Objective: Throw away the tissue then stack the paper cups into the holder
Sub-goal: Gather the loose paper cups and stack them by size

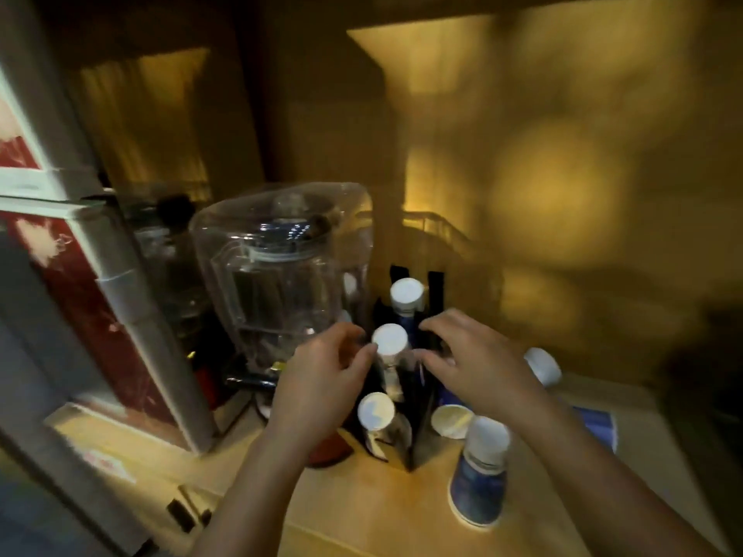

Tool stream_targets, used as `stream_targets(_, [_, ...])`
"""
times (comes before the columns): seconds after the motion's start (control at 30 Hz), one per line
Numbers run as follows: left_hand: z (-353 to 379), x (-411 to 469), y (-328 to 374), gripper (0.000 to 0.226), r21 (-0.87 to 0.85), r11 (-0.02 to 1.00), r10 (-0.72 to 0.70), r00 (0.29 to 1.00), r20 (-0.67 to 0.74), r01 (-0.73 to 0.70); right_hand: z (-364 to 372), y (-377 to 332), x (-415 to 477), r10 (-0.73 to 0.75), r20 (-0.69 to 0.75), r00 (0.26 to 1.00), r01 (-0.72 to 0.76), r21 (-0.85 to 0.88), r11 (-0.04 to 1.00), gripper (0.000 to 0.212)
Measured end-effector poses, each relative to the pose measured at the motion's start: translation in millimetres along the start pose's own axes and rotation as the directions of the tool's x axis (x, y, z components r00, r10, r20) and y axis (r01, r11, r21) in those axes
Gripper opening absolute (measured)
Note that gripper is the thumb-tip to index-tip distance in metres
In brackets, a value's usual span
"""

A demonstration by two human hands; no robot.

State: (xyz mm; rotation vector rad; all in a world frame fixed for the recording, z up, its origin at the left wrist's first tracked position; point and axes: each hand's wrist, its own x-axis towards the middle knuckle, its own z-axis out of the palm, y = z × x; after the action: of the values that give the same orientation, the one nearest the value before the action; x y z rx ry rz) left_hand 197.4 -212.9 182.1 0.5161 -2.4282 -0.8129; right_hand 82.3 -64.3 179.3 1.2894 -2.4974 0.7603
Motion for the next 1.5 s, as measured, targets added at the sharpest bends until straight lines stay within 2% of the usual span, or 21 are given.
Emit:
stream_targets(0.2, [60,25,47,0.029,-0.058,0.997,0.063,0.992,0.113,-0.057,-29,75,-12,0.154,-0.004,0.988,-0.154,-0.049,0.987,0.036])
stream_targets(0.37, [79,39,53,0.027,-0.066,0.997,0.057,0.988,0.144,-0.048,-31,97,-16,0.190,0.022,0.982,-0.189,-0.030,0.981,0.038])
stream_targets(0.43, [157,72,82,0.023,-0.074,0.996,0.058,0.974,0.218,-0.043,-37,175,-18,0.271,0.036,0.962,-0.270,-0.030,0.962,0.039])
stream_targets(0.6, [169,78,76,0.022,-0.102,0.995,0.042,0.977,0.207,-0.021,-37,188,-13,0.272,0.047,0.961,-0.269,-0.071,0.961,0.039])
stream_targets(0.8, [203,104,49,0.021,-0.099,0.994,-0.019,0.970,0.244,0.045,-16,208,-3,0.369,0.099,0.924,-0.372,0.011,0.928,0.037])
stream_targets(1.0, [238,127,21,0.019,-0.087,0.993,-0.047,0.946,0.321,0.079,-4,227,1,0.521,0.151,0.840,-0.516,-0.073,0.853,0.039])
stream_targets(1.17, [267,121,-6,0.015,0.006,0.995,-0.094,0.889,0.448,0.102,12,236,-4,0.576,0.162,0.801,-0.573,-0.067,0.817,0.034])
stream_targets(1.27, [287,118,-18,0.019,0.047,0.983,-0.176,0.851,0.494,0.176,30,246,-10,0.593,0.217,0.776,-0.574,-0.148,0.805,0.035])
stream_targets(1.37, [305,115,-31,0.035,0.198,0.956,-0.290,0.797,0.530,0.216,49,255,-14,0.604,0.287,0.744,-0.571,-0.198,0.797,0.032])
stream_targets(1.5, [323,108,-47,0.061,0.388,0.891,-0.438,0.678,0.590,0.237,72,274,-23,0.585,0.317,0.746,-0.518,-0.275,0.810,0.031])
